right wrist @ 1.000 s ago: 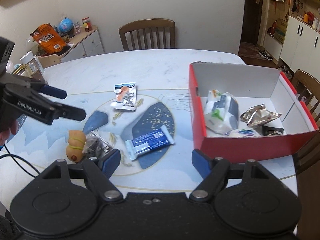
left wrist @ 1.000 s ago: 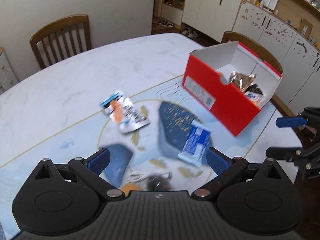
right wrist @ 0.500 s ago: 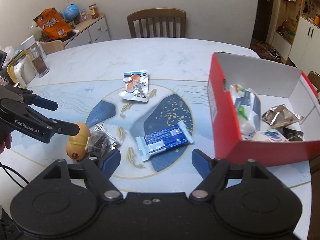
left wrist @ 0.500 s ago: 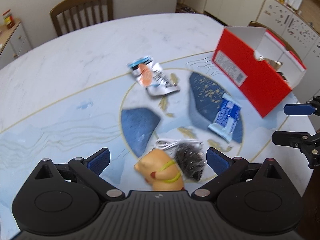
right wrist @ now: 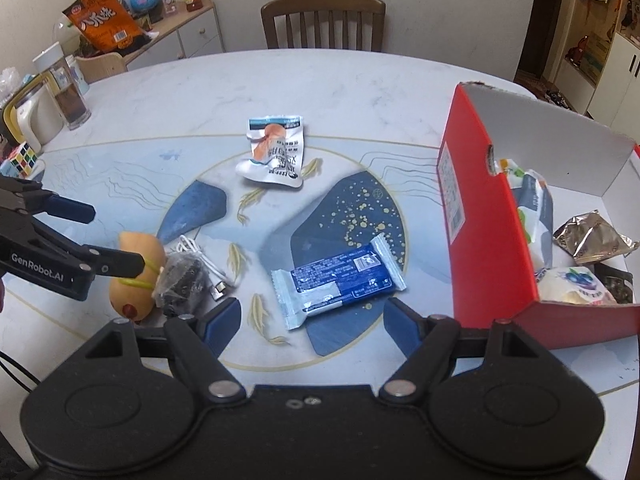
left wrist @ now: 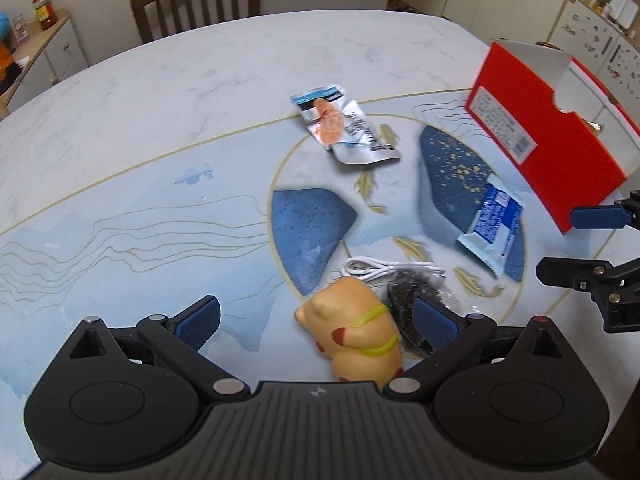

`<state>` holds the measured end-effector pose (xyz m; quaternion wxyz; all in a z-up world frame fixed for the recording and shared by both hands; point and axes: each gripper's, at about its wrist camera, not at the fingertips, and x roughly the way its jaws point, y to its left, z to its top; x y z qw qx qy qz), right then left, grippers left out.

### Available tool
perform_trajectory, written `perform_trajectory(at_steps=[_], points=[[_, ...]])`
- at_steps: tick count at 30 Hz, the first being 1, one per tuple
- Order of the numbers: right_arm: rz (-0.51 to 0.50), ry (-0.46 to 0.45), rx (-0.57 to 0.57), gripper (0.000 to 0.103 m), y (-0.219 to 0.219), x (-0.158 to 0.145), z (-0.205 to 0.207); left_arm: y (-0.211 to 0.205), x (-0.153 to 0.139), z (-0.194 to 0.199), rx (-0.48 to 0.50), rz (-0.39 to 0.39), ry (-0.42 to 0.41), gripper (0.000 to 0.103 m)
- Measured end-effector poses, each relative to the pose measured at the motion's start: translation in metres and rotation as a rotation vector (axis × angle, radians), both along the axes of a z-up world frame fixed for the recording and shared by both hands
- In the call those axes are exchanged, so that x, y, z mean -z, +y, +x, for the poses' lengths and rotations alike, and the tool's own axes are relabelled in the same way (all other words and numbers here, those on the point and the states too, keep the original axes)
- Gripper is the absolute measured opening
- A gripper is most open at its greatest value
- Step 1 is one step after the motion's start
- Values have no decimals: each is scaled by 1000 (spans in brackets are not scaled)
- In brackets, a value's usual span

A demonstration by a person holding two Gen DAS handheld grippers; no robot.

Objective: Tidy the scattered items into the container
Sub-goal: 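Move right gripper to blue wrapped bar while left gripper approaches yellow Pikachu toy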

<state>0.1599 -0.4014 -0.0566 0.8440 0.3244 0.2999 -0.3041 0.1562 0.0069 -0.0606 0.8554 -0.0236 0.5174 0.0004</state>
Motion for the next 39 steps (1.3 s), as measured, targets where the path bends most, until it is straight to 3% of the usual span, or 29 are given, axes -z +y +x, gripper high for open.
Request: perform_trajectory(at_steps=[12,25,34,39], points=[[8,33,-8,78,-20,8,21,-4,17,4,9,13,35,103],[34,98,85,78,-55,25,45,-2,29,8,6,5,61,103],[37,204,99,79,-50,44,59,-3,33,9,15,-9,73,103],[60,183,110,79,-41,46,50,-3,35,10,18,-19,78,103]])
